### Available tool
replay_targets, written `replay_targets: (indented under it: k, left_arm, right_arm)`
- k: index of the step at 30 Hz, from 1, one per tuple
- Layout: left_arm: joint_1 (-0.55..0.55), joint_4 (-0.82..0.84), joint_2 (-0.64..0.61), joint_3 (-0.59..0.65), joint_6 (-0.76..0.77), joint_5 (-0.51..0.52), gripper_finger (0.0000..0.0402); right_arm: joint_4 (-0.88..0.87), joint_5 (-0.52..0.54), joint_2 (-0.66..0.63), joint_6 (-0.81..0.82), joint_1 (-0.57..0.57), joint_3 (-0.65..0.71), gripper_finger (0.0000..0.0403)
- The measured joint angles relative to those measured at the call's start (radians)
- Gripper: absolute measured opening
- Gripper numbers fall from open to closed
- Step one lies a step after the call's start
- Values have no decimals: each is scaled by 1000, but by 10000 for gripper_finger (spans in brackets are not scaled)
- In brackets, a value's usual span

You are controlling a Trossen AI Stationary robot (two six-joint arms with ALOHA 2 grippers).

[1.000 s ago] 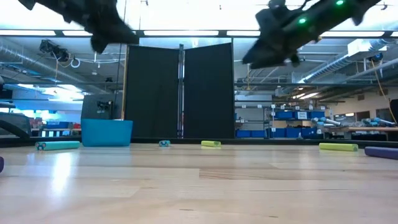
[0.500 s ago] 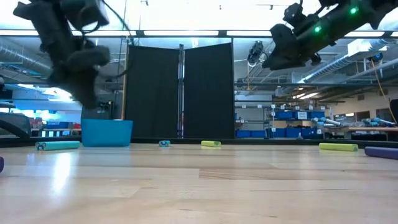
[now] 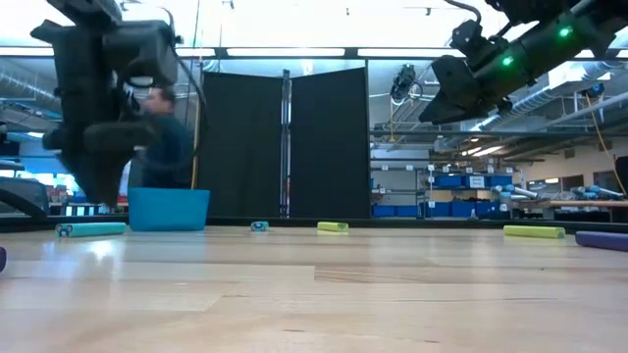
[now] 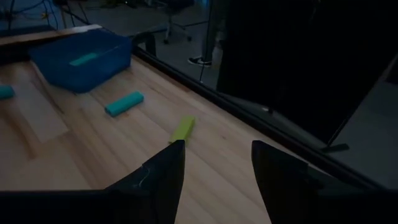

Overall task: Sort blocks
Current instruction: Put the blue block into the blue bin

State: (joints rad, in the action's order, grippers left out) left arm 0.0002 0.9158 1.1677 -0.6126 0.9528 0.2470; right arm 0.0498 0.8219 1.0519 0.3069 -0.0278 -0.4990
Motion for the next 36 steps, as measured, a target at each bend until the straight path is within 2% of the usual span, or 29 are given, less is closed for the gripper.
replay_targets:
  k: [5, 12, 16, 19, 24, 30, 36]
  left_arm:
    - [0, -32, 38, 49, 22, -24, 225]
    - [0, -214, 35, 140, 23, -64, 224]
    - [0, -236, 29, 170, 21, -67, 215]
    - [0, -243, 29, 171, -3, -65, 187]
    - [-1, -251, 31, 171, -36, -64, 105]
    - [-1, -240, 34, 158, -68, -63, 105]
    - [-30, -197, 4, 63, -103, -50, 105]
  right_arm:
    - [2, 0, 0, -17, -4, 0, 197]
    - [9, 0, 0, -21, -4, 0, 197]
    - [17, 0, 0, -35, -4, 0, 197]
    - [41, 0, 0, -49, -4, 0, 197]
    - [62, -1, 0, -62, -4, 0, 197]
    - [71, 0, 0, -64, -3, 0, 197]
    - [78, 0, 1, -65, -3, 0, 197]
